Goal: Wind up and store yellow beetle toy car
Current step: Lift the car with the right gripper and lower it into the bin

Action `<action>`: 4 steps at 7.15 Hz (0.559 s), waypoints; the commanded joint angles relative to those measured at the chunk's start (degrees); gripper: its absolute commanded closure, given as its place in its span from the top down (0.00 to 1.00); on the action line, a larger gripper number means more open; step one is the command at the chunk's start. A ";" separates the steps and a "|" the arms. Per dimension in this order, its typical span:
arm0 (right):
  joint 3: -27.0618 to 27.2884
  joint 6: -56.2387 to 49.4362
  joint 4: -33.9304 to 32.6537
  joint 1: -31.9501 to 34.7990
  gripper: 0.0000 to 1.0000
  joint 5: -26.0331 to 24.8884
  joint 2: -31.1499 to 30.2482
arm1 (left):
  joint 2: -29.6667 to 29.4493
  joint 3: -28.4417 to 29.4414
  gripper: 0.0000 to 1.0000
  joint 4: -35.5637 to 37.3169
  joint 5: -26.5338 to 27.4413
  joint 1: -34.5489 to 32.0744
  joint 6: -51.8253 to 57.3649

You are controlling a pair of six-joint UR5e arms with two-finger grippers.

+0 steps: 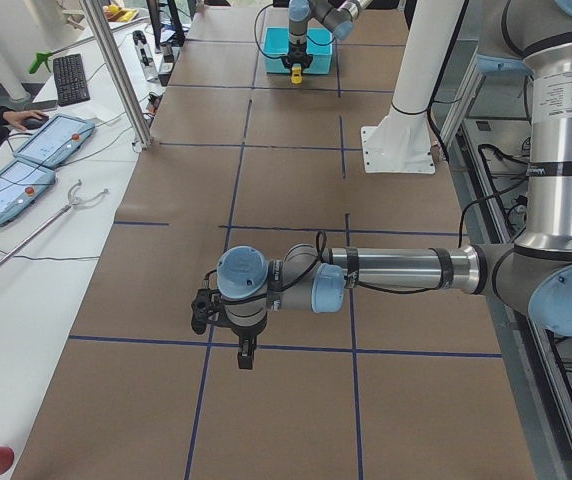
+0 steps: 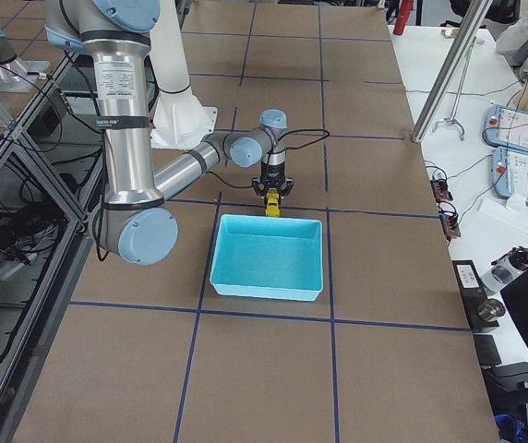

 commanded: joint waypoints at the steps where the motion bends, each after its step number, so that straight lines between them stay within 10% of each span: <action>1: 5.56 -5.25 -5.64 3.81 0.29 1.15 -0.95 | -0.12 0.05 1.00 0.00 -0.08 -0.02 0.00; 4: 5.75 -13.09 -4.95 10.24 0.28 3.97 -7.97 | -0.21 0.05 1.00 0.00 -0.08 -0.02 0.00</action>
